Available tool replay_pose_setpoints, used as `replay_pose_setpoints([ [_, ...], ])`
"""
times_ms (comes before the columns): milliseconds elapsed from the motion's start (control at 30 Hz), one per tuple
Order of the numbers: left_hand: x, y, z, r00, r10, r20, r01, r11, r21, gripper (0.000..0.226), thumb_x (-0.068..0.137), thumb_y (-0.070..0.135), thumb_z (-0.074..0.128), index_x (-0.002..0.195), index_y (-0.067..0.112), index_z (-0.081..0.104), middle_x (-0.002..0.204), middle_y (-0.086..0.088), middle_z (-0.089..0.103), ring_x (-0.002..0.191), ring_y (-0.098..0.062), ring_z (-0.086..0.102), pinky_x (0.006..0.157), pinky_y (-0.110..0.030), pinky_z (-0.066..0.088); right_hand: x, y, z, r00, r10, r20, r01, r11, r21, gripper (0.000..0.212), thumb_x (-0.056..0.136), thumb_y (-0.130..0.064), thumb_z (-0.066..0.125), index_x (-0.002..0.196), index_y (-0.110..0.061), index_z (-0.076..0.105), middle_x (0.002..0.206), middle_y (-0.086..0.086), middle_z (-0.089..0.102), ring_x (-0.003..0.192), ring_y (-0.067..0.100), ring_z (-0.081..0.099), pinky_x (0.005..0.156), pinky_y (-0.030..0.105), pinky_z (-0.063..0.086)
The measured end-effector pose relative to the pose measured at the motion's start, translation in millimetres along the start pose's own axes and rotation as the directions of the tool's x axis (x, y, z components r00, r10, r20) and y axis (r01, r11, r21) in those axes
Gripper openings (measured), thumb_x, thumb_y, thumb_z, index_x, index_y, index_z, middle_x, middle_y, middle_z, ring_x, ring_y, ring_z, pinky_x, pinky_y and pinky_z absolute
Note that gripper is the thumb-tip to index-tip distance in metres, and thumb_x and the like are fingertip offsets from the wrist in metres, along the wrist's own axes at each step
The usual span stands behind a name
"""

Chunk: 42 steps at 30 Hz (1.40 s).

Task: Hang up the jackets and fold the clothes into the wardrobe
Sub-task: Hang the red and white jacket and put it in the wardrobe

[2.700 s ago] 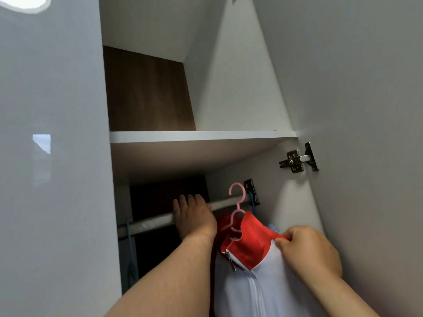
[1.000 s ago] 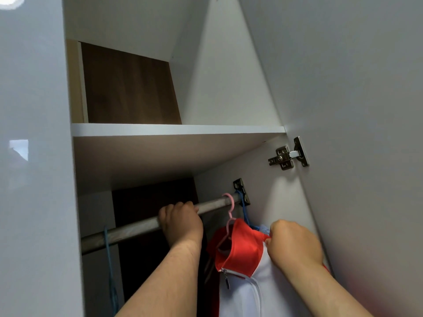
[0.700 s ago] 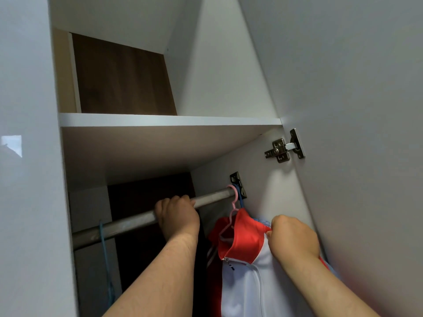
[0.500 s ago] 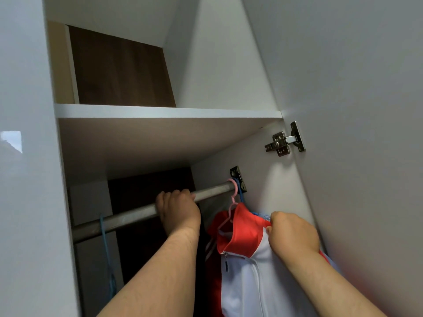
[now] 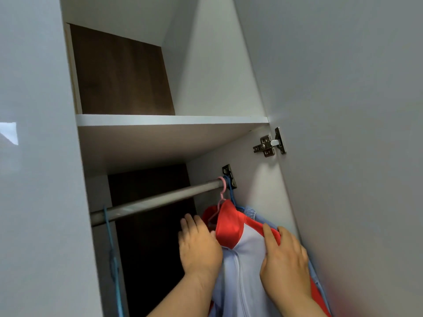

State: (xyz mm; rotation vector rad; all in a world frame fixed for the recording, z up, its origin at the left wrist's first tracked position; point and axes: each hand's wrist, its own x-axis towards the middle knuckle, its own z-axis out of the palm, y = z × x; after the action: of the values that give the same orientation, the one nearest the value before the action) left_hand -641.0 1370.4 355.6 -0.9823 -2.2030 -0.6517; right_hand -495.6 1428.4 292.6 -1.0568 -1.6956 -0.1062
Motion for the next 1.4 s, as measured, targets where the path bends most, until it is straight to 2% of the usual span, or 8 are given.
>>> replay_pose_setpoints([
  [300, -133, 3, -74, 0.967, 0.150, 0.207, -0.010, 0.832, -0.555, 0.045, 0.093, 0.036, 0.057, 0.136, 0.023, 0.052, 0.135, 0.011, 0.055, 0.125, -0.008, 0.050, 0.106, -0.027, 0.041, -65, 19, -66, 0.974, -0.069, 0.215, -0.029, 0.905, 0.425, 0.048, 0.085, -0.011, 0.067, 0.133, -0.020, 0.061, 0.143, 0.001, 0.052, 0.133, 0.021, 0.047, 0.110, 0.027, 0.034],
  [433, -197, -24, -125, 0.967, 0.228, 0.112, -0.141, 0.850, -0.507, 0.051, 0.090, 0.043, 0.060, 0.139, 0.043, 0.043, 0.116, 0.052, 0.034, 0.110, 0.028, 0.034, 0.090, 0.008, 0.024, -106, 27, -103, 0.956, -0.202, 0.215, 0.067, 0.858, 0.509, 0.051, 0.091, -0.020, 0.064, 0.138, -0.034, 0.052, 0.136, -0.024, 0.043, 0.134, 0.002, 0.041, 0.107, 0.012, 0.022],
  [533, -247, -58, -159, 0.956, 0.265, 0.126, -0.220, 0.930, -0.293, 0.058, 0.091, 0.046, 0.058, 0.144, 0.047, 0.033, 0.137, 0.041, 0.022, 0.129, 0.020, 0.020, 0.101, 0.003, 0.008, -140, 19, -132, 0.899, -0.362, 0.245, 0.182, 0.820, 0.543, 0.055, 0.092, -0.024, 0.064, 0.140, -0.042, 0.046, 0.141, -0.031, 0.032, 0.133, -0.011, 0.026, 0.108, 0.008, 0.014],
  [633, -298, -95, -194, 0.956, 0.282, 0.086, -0.265, 0.949, -0.171, 0.040, 0.089, 0.047, 0.053, 0.122, 0.028, 0.065, 0.129, 0.019, 0.055, 0.119, -0.003, 0.057, 0.101, -0.007, 0.032, -172, -3, -157, 0.838, -0.510, 0.194, 0.310, 0.737, 0.600, 0.060, 0.078, -0.013, 0.080, 0.132, -0.030, 0.060, 0.138, -0.014, 0.052, 0.128, 0.001, 0.044, 0.108, 0.026, 0.038],
  [733, -340, -132, -225, 0.975, 0.194, 0.109, -0.180, 0.975, -0.130, 0.064, 0.096, 0.060, 0.028, 0.109, 0.018, 0.074, 0.118, 0.005, 0.068, 0.111, -0.006, 0.054, 0.102, -0.006, 0.025, -200, -37, -175, 0.761, -0.641, 0.100, 0.418, 0.603, 0.680, 0.063, 0.062, -0.008, 0.089, 0.120, -0.021, 0.069, 0.127, -0.002, 0.065, 0.117, 0.017, 0.062, 0.092, 0.040, 0.055],
  [967, -446, -217, -292, 0.965, -0.171, 0.197, 0.159, 0.984, 0.075, 0.065, 0.093, 0.064, 0.034, 0.108, 0.015, 0.074, 0.113, 0.001, 0.070, 0.107, -0.010, 0.055, 0.102, -0.009, 0.027, -278, -133, -191, 0.523, -0.851, 0.039, 0.420, 0.298, 0.857, 0.053, 0.073, -0.025, 0.074, 0.123, -0.025, 0.059, 0.129, -0.001, 0.063, 0.119, 0.018, 0.061, 0.091, 0.039, 0.055],
  [1133, -523, -269, -339, 0.899, -0.434, 0.064, 0.413, 0.887, 0.207, 0.070, 0.090, 0.072, 0.028, 0.110, 0.020, 0.071, 0.118, 0.022, 0.056, 0.106, -0.010, 0.053, 0.093, -0.022, 0.043, -336, -195, -197, 0.369, -0.928, 0.052, 0.327, 0.182, 0.927, 0.051, 0.075, -0.028, 0.070, 0.124, -0.029, 0.057, 0.131, -0.004, 0.061, 0.119, 0.016, 0.061, 0.092, 0.035, 0.054],
  [1400, -608, -302, -412, 0.658, -0.753, 0.006, 0.591, 0.522, 0.615, 0.066, 0.077, 0.054, 0.042, 0.120, 0.011, 0.069, 0.116, -0.004, 0.071, 0.105, -0.027, 0.069, 0.084, -0.040, 0.051, -417, -271, -208, 0.064, -0.998, 0.029, 0.172, 0.039, 0.984, 0.053, 0.089, -0.044, 0.046, 0.142, -0.040, 0.045, 0.141, -0.034, 0.028, 0.136, -0.013, 0.018, 0.108, 0.011, 0.009],
])
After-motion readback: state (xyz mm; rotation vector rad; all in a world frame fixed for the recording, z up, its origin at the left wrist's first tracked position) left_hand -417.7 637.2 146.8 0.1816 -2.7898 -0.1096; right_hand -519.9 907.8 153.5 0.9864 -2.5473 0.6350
